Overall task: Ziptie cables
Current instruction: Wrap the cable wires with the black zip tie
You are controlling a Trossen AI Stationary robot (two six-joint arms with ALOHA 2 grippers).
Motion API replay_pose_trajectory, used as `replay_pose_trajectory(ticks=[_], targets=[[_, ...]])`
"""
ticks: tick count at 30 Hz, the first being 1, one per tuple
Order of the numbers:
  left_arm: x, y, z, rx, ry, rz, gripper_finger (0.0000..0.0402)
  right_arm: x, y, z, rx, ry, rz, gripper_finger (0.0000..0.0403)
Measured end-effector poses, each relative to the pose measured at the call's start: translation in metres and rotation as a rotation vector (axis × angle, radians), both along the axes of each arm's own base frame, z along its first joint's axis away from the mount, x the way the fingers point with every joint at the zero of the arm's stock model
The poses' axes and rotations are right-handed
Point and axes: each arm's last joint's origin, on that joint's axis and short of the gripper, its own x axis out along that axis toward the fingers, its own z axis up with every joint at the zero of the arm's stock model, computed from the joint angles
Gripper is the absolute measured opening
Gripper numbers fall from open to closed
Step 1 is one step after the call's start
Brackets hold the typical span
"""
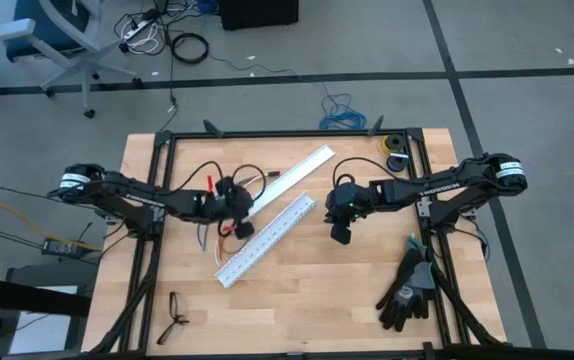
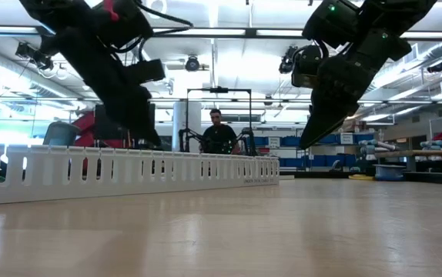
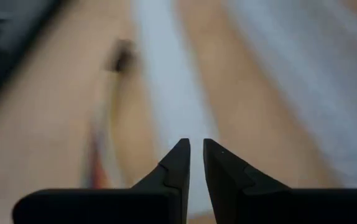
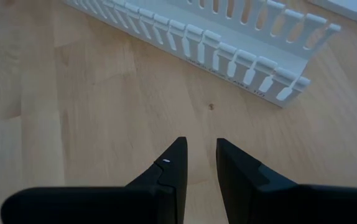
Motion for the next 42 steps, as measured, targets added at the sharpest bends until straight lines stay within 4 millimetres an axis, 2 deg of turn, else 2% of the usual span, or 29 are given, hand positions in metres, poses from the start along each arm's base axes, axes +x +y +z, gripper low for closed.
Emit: replay_pose_trajectory(ticks=[2, 6, 10, 16, 20, 30, 42], targets=[[-0.001, 0.010, 0.001, 0.034, 0.000, 0.055, 0.0058, 0.000, 0.000, 0.000, 0.000, 0.002, 0.000, 0.0073], [-0.002, 0.031, -0.002, 0.017, 0.041, 0.053, 0.0075, 0.000, 0.000, 0.000, 0.000, 0.003, 0.000, 0.0073], [-0.004, 0.046, -0.004, 0.033, 0.064, 0.074, 0.0107, 0.000, 0.000, 0.000, -0.001, 0.006, -0.001, 0.0073], [-0.004, 0.051, -0.003, 0.028, 0.048, 0.083, 0.0171, -0.001, 0.000, -0.001, -0.001, 0.010, -0.001, 0.0073], [-0.003, 0.051, -0.003, 0.030, 0.044, 0.080, 0.0198, -0.001, 0.000, -0.001, -0.001, 0.013, -0.001, 0.0073], [-0.002, 0.055, -0.002, -0.035, -0.005, 0.068, 0.0204, -0.001, 0.000, -0.001, -0.001, 0.013, -0.001, 0.0073], [-0.011, 0.085, -0.003, -0.156, -0.023, 0.035, 0.0204, -0.001, -0.001, -0.001, -0.028, 0.016, -0.023, 0.0073]])
